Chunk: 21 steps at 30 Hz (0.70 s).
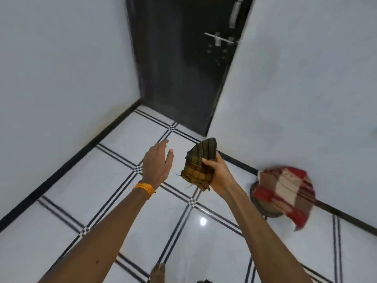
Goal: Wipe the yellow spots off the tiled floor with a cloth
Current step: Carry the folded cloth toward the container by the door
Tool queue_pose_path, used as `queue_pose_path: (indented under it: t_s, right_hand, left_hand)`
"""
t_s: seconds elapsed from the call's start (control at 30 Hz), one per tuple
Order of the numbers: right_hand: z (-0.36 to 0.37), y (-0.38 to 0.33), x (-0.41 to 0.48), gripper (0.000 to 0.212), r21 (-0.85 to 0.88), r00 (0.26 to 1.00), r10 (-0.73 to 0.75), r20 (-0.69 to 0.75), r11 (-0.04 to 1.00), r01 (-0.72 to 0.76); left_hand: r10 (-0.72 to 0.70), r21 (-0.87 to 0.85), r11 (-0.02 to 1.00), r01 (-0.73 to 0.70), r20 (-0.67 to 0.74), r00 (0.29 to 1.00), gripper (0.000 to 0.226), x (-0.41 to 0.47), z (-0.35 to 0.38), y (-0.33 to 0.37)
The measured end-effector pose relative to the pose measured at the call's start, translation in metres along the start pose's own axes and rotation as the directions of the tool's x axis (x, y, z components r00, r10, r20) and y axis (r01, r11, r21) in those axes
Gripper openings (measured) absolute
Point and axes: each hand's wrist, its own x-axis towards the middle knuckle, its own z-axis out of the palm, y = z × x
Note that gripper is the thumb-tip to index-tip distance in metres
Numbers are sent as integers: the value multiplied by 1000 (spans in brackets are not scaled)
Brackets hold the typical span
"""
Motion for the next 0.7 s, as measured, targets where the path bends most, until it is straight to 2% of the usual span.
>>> queue_pose_path:
  t_s: [0.2,0.33,0.5,0.7]
  right_hand:
    - [-90,-28,-8,58,141,972,-61,-226,986,95]
    - [-161,-39,-19,56,249,942,-65,-328,956,152]
    - [-269,-44,-22,54,321,899,-20,-438,930,177]
    - [-402,-46,-1,55,398,848,113,-518,909,122]
  left_hand:
    - [165,-23,986,-164,170,971,46,35,75,66]
    - [257,-64,967,-248,257,932,48,48,137,121]
    - [322,-81,946,-313,345,882,47,50,230,191]
    - [333,-30,930,-367,490,805,53,49,349,260]
